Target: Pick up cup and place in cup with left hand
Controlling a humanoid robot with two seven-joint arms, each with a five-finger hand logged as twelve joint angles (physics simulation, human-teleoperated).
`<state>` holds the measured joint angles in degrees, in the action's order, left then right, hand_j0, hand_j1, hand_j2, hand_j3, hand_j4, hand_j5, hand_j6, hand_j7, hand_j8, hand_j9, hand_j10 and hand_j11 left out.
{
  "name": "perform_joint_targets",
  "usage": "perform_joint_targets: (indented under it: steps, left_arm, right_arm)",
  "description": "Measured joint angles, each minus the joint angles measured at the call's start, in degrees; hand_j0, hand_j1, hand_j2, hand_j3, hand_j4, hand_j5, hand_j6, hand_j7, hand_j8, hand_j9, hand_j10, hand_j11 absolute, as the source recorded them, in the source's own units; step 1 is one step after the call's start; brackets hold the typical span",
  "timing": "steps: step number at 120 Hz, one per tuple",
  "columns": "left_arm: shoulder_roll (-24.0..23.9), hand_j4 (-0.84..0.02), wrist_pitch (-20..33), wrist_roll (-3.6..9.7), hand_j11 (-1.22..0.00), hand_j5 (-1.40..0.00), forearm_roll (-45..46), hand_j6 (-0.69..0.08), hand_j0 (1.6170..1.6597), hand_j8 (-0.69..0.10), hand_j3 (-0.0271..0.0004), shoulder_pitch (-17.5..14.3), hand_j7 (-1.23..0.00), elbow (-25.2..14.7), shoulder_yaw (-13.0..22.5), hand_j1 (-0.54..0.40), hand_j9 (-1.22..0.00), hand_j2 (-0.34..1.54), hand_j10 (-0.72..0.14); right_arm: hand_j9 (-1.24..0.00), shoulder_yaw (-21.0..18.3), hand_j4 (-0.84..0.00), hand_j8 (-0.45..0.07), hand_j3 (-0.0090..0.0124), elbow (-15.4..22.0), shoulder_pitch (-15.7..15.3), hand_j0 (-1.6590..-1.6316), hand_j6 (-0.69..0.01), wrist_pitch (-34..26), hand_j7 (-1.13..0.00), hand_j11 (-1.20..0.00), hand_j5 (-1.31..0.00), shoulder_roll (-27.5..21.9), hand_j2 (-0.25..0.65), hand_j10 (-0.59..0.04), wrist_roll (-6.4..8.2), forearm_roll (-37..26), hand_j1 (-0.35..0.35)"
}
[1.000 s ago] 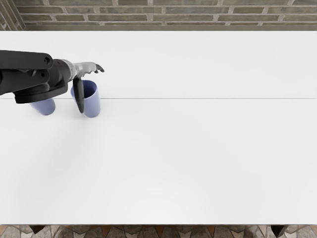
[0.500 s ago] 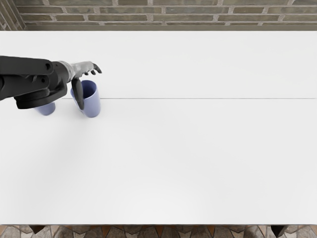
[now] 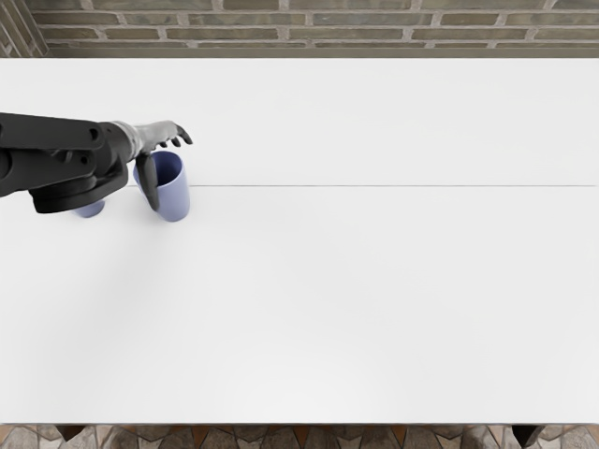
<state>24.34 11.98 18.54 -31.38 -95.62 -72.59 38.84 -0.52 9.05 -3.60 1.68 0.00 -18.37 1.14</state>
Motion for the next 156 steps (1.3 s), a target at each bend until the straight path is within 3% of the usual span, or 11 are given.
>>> perform_joint_targets:
  steps: [50, 83, 97, 133, 156]
  left_arm:
    - [0.18, -0.254, 3.34, 0.00, -0.33, -0.33, -0.07, -0.255, 1.6581, -0.255, 0.0000, -0.09, -0.33, -2.00, 1.60, 0.046, -0.33, 0.05, -0.254]
    - [-0.26, -0.327, 3.53, 0.02, -0.43, -0.43, -0.09, -0.328, 1.6581, -0.328, 0.0000, -0.09, -0.43, -2.04, 1.92, -0.110, -0.43, 0.11, -0.328]
    - [-0.26, -0.349, 3.49, 0.02, -0.47, -0.47, -0.07, -0.312, 1.6576, -0.301, 0.0000, -0.09, -0.47, -2.06, 1.94, -0.135, -0.47, 0.13, -0.350]
    - [-0.26, -0.425, 3.42, 0.02, -0.58, -0.56, -0.14, -0.262, 1.6551, -0.263, 0.0000, -0.09, -0.57, -2.09, 2.29, -0.170, -0.58, 0.20, -0.412]
    - [0.17, -0.453, 3.24, 0.01, -0.61, -0.59, -0.03, -0.293, 1.6545, -0.296, 0.0000, -0.58, -0.60, -2.12, 2.36, -0.115, -0.61, 0.13, -0.440]
  right_arm:
    - [0.00, 0.00, 0.000, 0.000, 0.0000, 0.00, 0.00, -1.6581, 0.000, -0.01, 0.00, 0.00, 0.00, 0.00, 0.000, 0.000, 0.00, 0.00, -0.349]
    - [0.00, 0.00, 0.000, 0.000, 0.0000, 0.00, 0.00, -1.6581, 0.000, -0.01, 0.00, 0.00, 0.00, 0.00, 0.000, 0.000, 0.00, 0.00, -0.349]
    - [0.00, 0.00, 0.000, 0.000, 0.0000, 0.00, 0.00, -1.6581, 0.000, -0.01, 0.00, 0.00, 0.00, 0.00, 0.000, 0.000, 0.00, 0.00, -0.349]
    - [0.00, 0.01, 0.000, 0.000, 0.0000, 0.00, 0.00, -1.6581, 0.000, -0.01, 0.00, 0.00, 0.00, 0.00, 0.000, 0.000, 0.00, 0.00, -0.349]
    - [0.00, 0.01, 0.000, 0.000, 0.0000, 0.00, 0.00, -1.6581, 0.000, 0.00, 0.00, 0.00, 0.00, 0.00, 0.000, 0.000, -0.01, 0.00, -0.349]
